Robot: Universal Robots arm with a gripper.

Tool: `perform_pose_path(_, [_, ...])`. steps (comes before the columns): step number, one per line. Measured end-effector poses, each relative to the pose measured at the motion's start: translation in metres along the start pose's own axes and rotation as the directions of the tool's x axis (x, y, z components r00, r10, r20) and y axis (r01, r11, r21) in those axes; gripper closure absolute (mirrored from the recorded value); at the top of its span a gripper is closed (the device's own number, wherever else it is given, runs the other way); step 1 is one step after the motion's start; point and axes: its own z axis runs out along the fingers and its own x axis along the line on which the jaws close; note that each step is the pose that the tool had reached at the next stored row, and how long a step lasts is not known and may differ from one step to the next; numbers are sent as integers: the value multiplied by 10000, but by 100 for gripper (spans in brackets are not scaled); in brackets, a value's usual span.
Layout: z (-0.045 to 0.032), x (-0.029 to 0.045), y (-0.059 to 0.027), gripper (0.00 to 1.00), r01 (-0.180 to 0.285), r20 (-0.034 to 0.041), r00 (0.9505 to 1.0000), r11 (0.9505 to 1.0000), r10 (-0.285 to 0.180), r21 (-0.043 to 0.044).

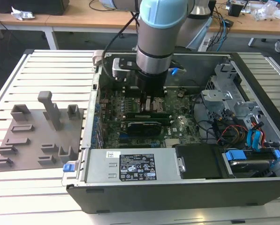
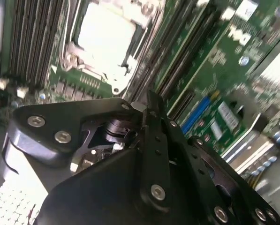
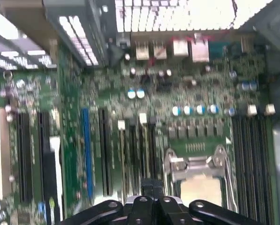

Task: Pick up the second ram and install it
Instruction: 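Press down the second ram until it locks into place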

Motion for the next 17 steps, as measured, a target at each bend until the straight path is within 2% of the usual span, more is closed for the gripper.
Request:
perform_pose_path(2, [11,26,121,89,2,3,10000,10000,-2,10])
perform_pose_path(5, [50,38,264,89,3,66,10000,10000,-3,7])
perform_pose_path(6, [66,41,290,89,4,91,10000,10000,-4,3])
perform_pose_path(8, [90,43,290,89,4,91,10000,10000,-4,1])
perform_pose_path(9, [68,38,285,89,4,115,9999,10000,-4,15])
perform_pose_path(10, [31,34,227,89,3,98,10000,10000,-2,-6])
perform_pose_path(11, [29,29,156,89,2,109,9999,10000,-2,-39])
perform_pose_path(12, [23,22,48,89,-1,128,9999,9999,3,-114])
perform_pose_path(13, [21,18,-1,89,-6,130,9999,9999,8,-155])
perform_pose_path(14, [17,11,-97,89,-8,127,9999,9998,10,-218])
perform_pose_path(15, [8,7,-160,89,-9,124,9999,9997,12,-240])
perform_pose_path(17, [-89,-3,-180,89,-10,125,9999,9997,13,-243])
